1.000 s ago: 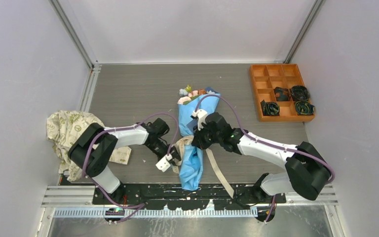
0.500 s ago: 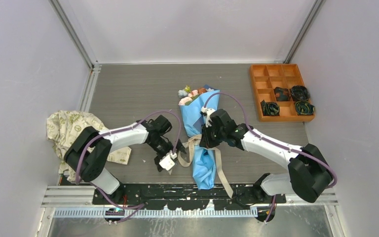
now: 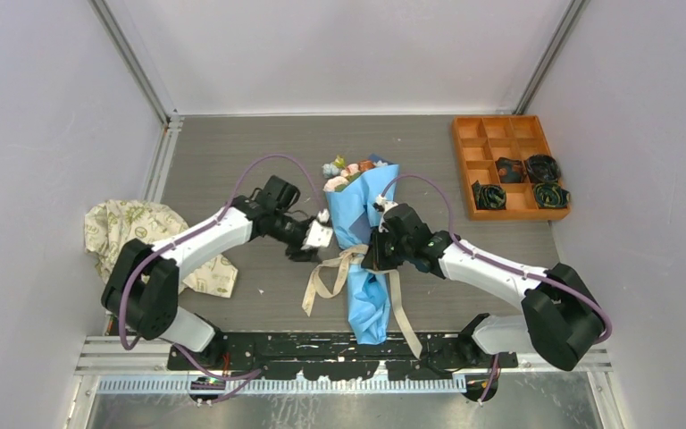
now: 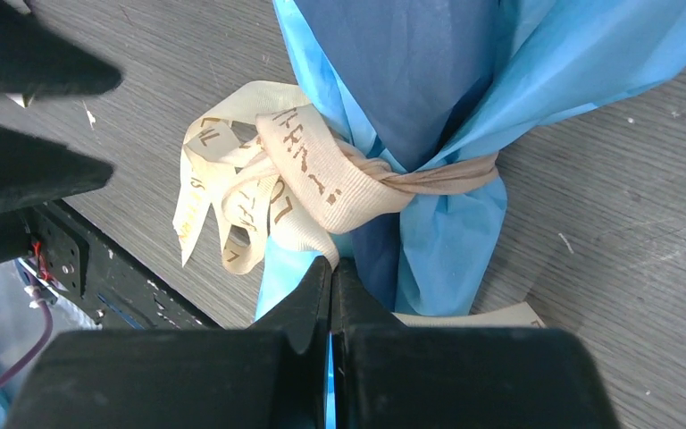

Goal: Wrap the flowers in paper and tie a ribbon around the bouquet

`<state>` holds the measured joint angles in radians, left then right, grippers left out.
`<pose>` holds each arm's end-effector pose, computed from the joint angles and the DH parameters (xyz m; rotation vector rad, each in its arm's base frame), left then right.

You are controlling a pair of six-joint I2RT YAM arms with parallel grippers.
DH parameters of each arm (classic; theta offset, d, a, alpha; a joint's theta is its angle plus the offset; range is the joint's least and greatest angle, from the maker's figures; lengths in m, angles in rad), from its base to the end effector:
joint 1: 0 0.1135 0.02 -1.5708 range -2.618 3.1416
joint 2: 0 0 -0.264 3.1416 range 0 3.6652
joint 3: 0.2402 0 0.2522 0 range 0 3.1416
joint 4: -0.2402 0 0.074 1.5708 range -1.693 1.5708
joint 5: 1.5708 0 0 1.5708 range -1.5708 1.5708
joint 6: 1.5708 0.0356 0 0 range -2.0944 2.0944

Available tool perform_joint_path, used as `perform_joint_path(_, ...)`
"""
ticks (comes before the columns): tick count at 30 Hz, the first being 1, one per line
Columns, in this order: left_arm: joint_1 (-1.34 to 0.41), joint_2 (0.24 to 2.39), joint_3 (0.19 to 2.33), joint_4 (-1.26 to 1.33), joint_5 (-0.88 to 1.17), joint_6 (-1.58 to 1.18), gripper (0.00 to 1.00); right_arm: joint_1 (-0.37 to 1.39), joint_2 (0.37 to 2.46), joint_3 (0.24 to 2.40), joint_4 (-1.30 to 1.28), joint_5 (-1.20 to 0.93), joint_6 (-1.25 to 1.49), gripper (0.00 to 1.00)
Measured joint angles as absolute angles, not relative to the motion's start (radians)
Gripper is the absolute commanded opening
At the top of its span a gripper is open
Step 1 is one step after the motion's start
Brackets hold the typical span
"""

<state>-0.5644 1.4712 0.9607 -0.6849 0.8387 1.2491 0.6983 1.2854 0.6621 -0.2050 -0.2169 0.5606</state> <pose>0.2162 -0.1682 0.2179 2.0052 1.3125 -0.8505 0.1890 0.1686 0.1924 -0.2828 2.5324 0.8075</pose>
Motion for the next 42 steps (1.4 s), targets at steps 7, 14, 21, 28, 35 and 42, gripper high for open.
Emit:
perform_joint_path(7, -0.638, 1.642, 0.981, -0.176, 0.801, 0.597, 0.56, 0.695, 1.283, 0.656, -0.19, -0.212, 0.576, 0.01)
perform_joint_path(14, -0.678, 1.696, 0.981, -0.015, 0.756, 0.395, 0.27, 0.684, 1.283, 0.645, -0.175, -0.224, 0.583, 0.01)
perform_joint_path(21, -0.683, 1.695, 0.982, 0.004, 0.73, 0.371, 0.0, 0.678, 1.283, 0.645, -0.165, -0.23, 0.583, 0.01)
perform_joint_path(28, -0.686, 1.658, 0.982, 0.009, 0.735, 0.318, 0.0, 0.677, 1.283, 0.63, -0.106, -0.23, 0.607, 0.01)
perform_joint_path(35, -0.686, 1.625, 0.982, 0.019, 0.744, 0.209, 0.0, 0.683, 1.215, 0.541, 0.038, -0.154, 0.693, 0.01)
perform_joint_path(42, -0.684, 1.625, 0.982, 0.043, 0.736, 0.112, 0.0, 0.683, 1.234, 0.523, 0.178, -0.09, 0.731, 0.01)
